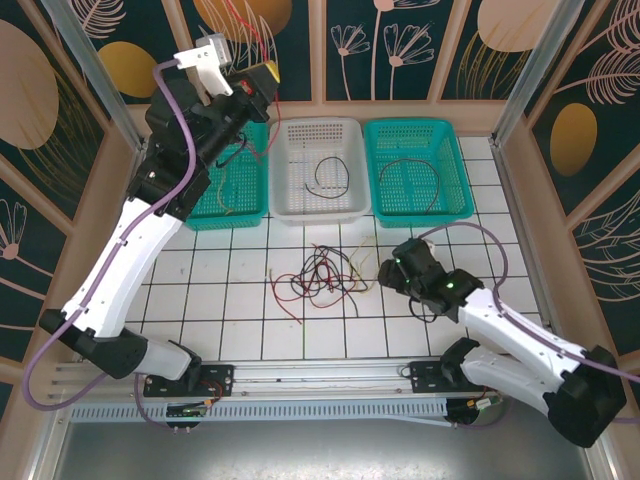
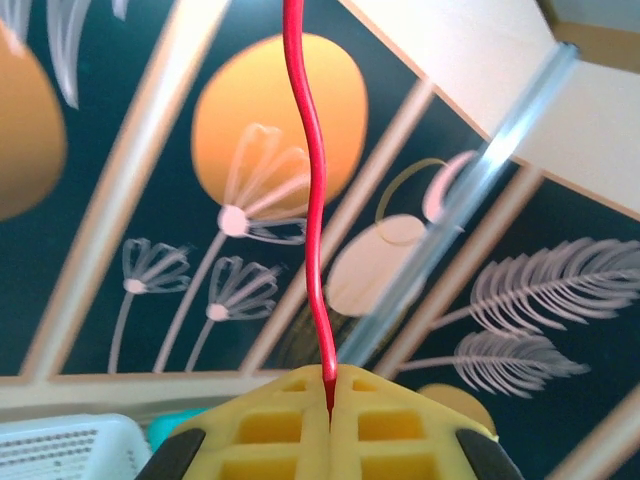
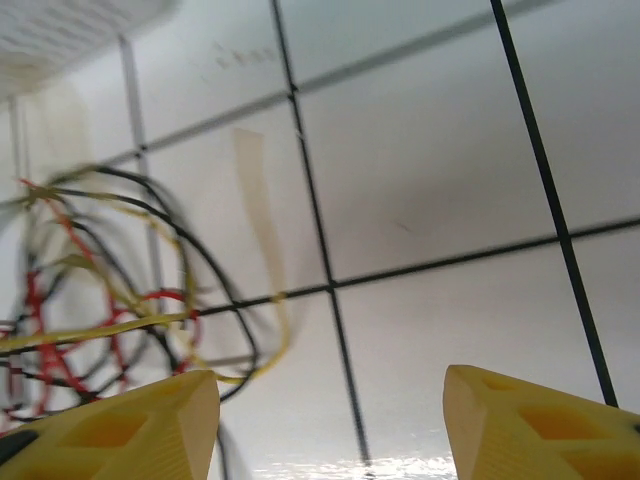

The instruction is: Untangle the cables

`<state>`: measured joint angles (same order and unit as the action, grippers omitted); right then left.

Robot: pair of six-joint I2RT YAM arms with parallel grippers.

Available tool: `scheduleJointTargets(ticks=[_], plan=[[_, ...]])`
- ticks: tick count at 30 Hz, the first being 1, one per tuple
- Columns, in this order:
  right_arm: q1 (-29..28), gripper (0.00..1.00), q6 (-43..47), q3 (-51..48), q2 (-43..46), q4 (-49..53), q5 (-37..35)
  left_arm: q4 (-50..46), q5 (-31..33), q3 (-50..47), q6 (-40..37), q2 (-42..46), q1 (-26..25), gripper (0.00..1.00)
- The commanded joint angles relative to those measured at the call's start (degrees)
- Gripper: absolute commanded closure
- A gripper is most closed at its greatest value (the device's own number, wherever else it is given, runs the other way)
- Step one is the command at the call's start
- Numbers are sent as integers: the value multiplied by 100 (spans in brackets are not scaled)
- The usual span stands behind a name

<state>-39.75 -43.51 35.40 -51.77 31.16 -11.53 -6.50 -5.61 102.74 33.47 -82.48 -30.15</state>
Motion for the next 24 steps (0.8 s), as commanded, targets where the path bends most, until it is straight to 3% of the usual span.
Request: scheduleJointTargets(ticks=[1, 8, 12, 19, 24], plan=[[-48, 38, 278, 664, 296, 339, -267, 411, -1148, 51, 90, -80, 8, 100], [-276, 35, 759, 2250, 350, 236, -353, 779, -1832, 358, 453, -240, 1, 100], [-306, 32, 1216, 3127, 132, -351, 125, 885, -2117, 376, 703, -376, 5, 100], [-264, 25, 2047, 4948, -1123, -1065, 1222, 1682, -2807, 125, 1408, -497, 1, 100], [-158, 28, 2171, 5724, -2065, -1021, 1322, 2176, -3121, -83, 1870, -528, 1, 100]])
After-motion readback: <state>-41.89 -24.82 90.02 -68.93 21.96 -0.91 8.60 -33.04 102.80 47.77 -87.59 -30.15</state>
